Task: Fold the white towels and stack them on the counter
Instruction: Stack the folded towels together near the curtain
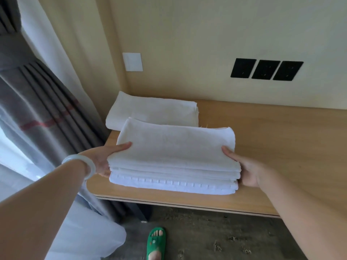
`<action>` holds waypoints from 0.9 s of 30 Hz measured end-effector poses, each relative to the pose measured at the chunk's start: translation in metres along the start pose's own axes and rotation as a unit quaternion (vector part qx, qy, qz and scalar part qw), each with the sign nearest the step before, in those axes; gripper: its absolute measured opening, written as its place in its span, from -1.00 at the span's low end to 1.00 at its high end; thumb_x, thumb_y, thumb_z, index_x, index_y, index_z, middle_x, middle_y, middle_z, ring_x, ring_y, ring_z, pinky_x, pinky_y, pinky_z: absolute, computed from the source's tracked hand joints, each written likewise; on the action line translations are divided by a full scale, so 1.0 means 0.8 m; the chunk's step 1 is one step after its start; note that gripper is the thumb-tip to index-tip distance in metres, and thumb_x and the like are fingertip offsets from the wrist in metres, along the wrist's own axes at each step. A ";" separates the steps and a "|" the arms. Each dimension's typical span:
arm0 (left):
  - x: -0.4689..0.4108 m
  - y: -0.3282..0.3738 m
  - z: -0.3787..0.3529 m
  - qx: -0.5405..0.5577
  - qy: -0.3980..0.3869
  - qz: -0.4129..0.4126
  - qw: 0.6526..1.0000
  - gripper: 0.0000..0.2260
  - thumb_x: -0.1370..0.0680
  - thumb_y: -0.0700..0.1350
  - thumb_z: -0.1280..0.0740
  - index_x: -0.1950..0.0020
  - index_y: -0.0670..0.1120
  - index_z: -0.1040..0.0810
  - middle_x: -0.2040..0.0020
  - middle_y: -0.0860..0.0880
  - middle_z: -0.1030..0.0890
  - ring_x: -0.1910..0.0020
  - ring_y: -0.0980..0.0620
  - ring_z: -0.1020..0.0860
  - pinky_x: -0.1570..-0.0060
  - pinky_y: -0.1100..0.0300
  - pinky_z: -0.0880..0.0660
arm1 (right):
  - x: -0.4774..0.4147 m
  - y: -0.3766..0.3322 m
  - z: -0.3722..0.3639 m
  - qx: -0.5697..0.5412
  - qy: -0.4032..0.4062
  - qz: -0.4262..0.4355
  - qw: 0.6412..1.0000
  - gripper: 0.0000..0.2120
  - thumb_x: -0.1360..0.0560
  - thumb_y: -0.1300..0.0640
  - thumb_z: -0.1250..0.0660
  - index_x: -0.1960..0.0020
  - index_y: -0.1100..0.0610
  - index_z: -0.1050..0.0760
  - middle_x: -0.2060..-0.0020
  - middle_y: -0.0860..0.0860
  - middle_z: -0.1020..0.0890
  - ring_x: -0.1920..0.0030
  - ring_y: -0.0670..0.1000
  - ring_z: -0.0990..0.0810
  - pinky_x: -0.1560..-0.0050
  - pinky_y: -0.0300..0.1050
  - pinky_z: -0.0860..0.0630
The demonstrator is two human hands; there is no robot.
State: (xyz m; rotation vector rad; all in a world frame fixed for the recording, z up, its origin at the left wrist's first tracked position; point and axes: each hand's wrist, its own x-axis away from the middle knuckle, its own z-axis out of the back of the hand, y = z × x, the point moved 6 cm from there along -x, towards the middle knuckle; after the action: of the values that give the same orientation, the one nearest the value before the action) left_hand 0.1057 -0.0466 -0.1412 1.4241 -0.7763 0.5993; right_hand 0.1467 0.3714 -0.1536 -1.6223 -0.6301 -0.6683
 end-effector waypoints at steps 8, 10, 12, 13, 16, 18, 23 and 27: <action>-0.002 -0.007 -0.008 0.059 0.024 -0.048 0.997 -0.07 0.04 0.17 -0.69 -0.25 -0.12 -0.54 -0.09 -0.15 -0.68 -0.12 -0.15 -0.62 -0.03 0.01 -0.55 | -0.003 0.014 -0.012 -0.036 -0.005 -0.008 0.999 -0.27 -0.26 -0.18 -0.54 -0.27 0.23 -0.49 -0.09 0.22 -0.66 -0.08 0.26 -0.65 -0.18 0.18 -0.53; 0.004 -0.008 -0.014 0.066 0.026 -0.054 0.996 -0.17 -0.06 0.20 -0.64 -0.24 -0.12 -0.54 -0.09 -0.15 -0.68 -0.11 -0.16 -0.61 0.07 0.01 -0.53 | -0.002 0.013 -0.014 -0.038 -0.007 0.009 0.999 -0.24 -0.25 -0.21 -0.55 -0.27 0.22 -0.48 -0.10 0.22 -0.65 -0.08 0.25 -0.65 -0.18 0.18 -0.53; 0.008 -0.010 -0.016 0.064 0.030 -0.058 0.996 -0.23 -0.17 0.23 -0.58 -0.26 -0.10 -0.53 -0.11 -0.16 -0.67 -0.12 -0.17 -0.60 0.03 -0.02 -0.53 | 0.000 0.012 -0.016 -0.048 -0.008 0.015 0.999 -0.19 -0.19 -0.20 -0.59 -0.27 0.22 -0.49 -0.11 0.22 -0.65 -0.09 0.26 -0.64 -0.22 0.20 -0.50; 0.009 -0.012 -0.016 0.066 0.028 -0.063 0.995 -0.21 -0.16 0.24 -0.60 -0.28 -0.09 -0.51 -0.13 -0.17 -0.67 -0.14 -0.18 -0.60 -0.07 -0.07 -0.53 | 0.001 0.012 -0.018 -0.053 -0.008 0.016 0.998 -0.20 -0.17 -0.18 -0.60 -0.26 0.22 -0.49 -0.11 0.23 -0.65 -0.09 0.27 -0.64 -0.22 0.21 -0.50; 0.009 -0.016 -0.011 0.100 0.019 -0.060 0.993 -0.07 -0.01 0.21 -0.67 -0.29 -0.11 -0.50 -0.14 -0.22 -0.65 -0.18 -0.27 -0.58 -0.29 -0.22 -0.43 | 0.009 0.009 -0.019 -0.052 -0.002 0.018 0.998 -0.22 -0.21 -0.18 -0.59 -0.27 0.22 -0.49 -0.10 0.25 -0.64 -0.09 0.29 -0.63 -0.22 0.26 -0.49; 0.010 -0.017 -0.011 0.106 0.012 -0.052 0.993 -0.13 -0.09 0.27 -0.62 -0.28 -0.12 -0.50 -0.15 -0.24 -0.64 -0.19 -0.30 -0.57 -0.28 -0.26 -0.42 | 0.012 0.008 -0.018 -0.044 0.005 0.013 0.999 -0.21 -0.20 -0.20 -0.60 -0.27 0.22 -0.49 -0.10 0.25 -0.64 -0.10 0.30 -0.63 -0.23 0.29 -0.48; 0.006 -0.014 -0.009 0.121 -0.018 -0.037 0.992 -0.16 -0.18 0.27 -0.59 -0.30 -0.16 -0.49 -0.18 -0.25 -0.63 -0.21 -0.32 -0.56 -0.30 -0.25 -0.41 | 0.018 0.005 -0.016 -0.052 0.011 -0.001 0.999 -0.32 -0.32 -0.15 -0.51 -0.28 0.23 -0.48 -0.11 0.27 -0.64 -0.11 0.30 -0.62 -0.25 0.30 -0.46; 0.013 -0.015 -0.013 0.112 -0.006 -0.056 0.992 -0.15 -0.13 0.25 -0.63 -0.30 -0.12 -0.50 -0.14 -0.21 -0.65 -0.18 -0.26 -0.59 -0.28 -0.20 -0.45 | 0.027 0.002 -0.024 -0.072 0.001 -0.007 0.997 -0.39 -0.35 -0.10 -0.50 -0.25 0.24 -0.52 -0.08 0.24 -0.65 -0.07 0.27 -0.65 -0.26 0.23 -0.46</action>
State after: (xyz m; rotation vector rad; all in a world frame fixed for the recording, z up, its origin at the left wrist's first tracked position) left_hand 0.1224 -0.0381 -0.1408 1.6678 -0.6476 0.6059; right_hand 0.1610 0.3525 -0.1369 -1.7511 -0.6033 -0.7406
